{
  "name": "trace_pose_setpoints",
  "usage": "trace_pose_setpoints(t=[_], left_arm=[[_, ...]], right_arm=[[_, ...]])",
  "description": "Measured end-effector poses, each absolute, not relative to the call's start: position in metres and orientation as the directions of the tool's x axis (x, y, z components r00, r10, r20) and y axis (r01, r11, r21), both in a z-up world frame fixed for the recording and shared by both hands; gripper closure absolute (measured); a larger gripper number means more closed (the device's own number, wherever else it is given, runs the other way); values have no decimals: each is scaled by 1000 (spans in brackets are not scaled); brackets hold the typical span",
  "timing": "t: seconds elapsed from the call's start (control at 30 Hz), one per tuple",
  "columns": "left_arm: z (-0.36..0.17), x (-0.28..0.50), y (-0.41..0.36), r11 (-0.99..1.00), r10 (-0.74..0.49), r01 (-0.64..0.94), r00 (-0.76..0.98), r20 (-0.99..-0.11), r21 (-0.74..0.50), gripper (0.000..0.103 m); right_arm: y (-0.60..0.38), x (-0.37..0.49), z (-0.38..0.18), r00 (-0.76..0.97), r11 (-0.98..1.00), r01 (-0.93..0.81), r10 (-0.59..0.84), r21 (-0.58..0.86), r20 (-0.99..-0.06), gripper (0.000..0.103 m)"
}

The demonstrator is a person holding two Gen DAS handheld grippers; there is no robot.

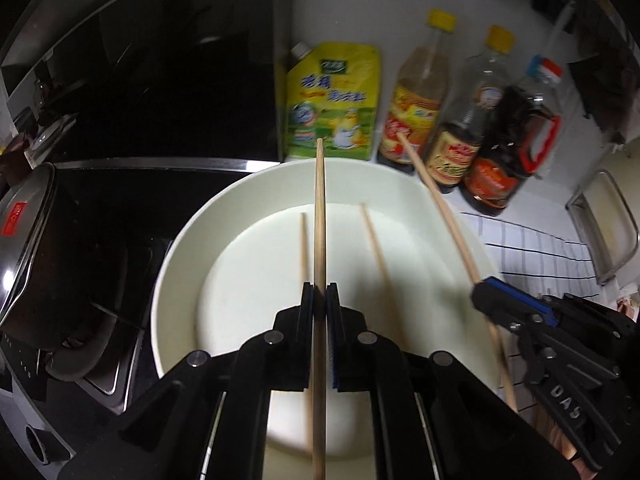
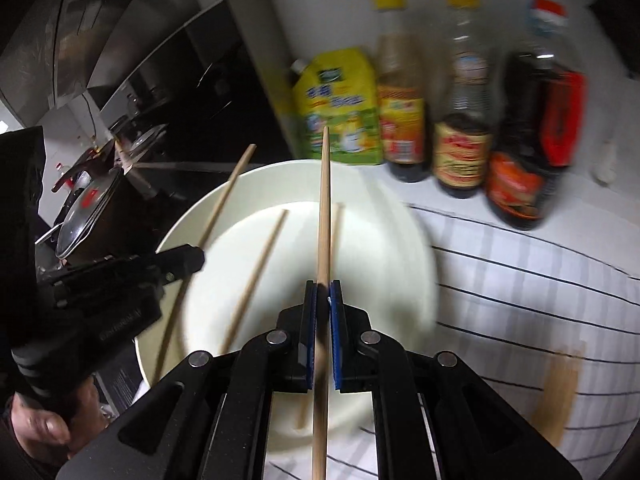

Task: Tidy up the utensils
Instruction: 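Carry both chopsticks into the white bowl and open both tools, then lift both open tools out of the bowl back to the chopstick bundle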

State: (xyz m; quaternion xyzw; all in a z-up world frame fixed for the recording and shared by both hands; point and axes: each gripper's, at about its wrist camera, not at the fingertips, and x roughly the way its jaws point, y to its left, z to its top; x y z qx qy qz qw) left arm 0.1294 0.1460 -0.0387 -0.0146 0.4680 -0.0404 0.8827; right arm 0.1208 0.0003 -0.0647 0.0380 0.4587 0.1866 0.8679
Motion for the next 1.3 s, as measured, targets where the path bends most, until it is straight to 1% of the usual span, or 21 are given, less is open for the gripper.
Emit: trace_pose_setpoints(t=[0.17, 0.4, 0.53, 0.57, 0.6, 0.63, 0.7, 0.73, 0.83, 0.9, 1.13, 1.23, 1.3], left_arm=[[-63, 147, 164, 996, -94, 56, 506, -857, -76, 96], [-87, 157, 172, 995, -103, 56, 450, -887, -87, 96], [-92, 158, 172, 995, -96, 57, 434, -896, -79, 95], [-91, 158, 172, 995, -97, 55, 432, -897, -81, 90], [-91, 157, 172, 995, -97, 53, 433, -896, -83, 81], [-90, 156, 173, 995, -95, 49, 439, -894, -82, 76], [-86, 154, 174, 996, -87, 40, 452, -888, -77, 47], [-83, 152, 175, 996, -85, 34, 466, -881, -78, 43], [-76, 147, 177, 997, -77, 25, 484, -872, -75, 41], [-73, 143, 177, 997, -69, 15, 490, -869, -70, 37], [-60, 125, 181, 998, -42, -11, 523, -851, -56, 33], [-53, 118, 178, 999, -41, -4, 536, -843, -51, 26], [-46, 112, 174, 999, -47, 3, 548, -835, -54, 17]], right_arm=[[25, 139, -91, 436, 927, -262, 363, 270, -824, 97], [35, 149, -112, 394, 940, -232, 327, 251, -859, 97], [35, 148, -116, 384, 944, -224, 315, 243, -868, 96], [35, 147, -116, 390, 947, -221, 307, 235, -868, 96], [34, 145, -114, 395, 947, -220, 305, 233, -867, 95], [33, 144, -112, 404, 949, -217, 302, 230, -864, 87], [30, 140, -105, 429, 950, -214, 299, 226, -852, 76], [29, 137, -101, 439, 951, -216, 298, 223, -848, 76], [26, 133, -94, 460, 954, -216, 289, 210, -840, 76], [23, 128, -91, 467, 953, -212, 292, 215, -835, 76], [14, 108, -81, 487, 957, -200, 282, 208, -827, 76], [7, 98, -73, 504, 960, -189, 274, 205, -819, 76], [3, 91, -68, 514, 962, -183, 269, 202, -814, 75]])
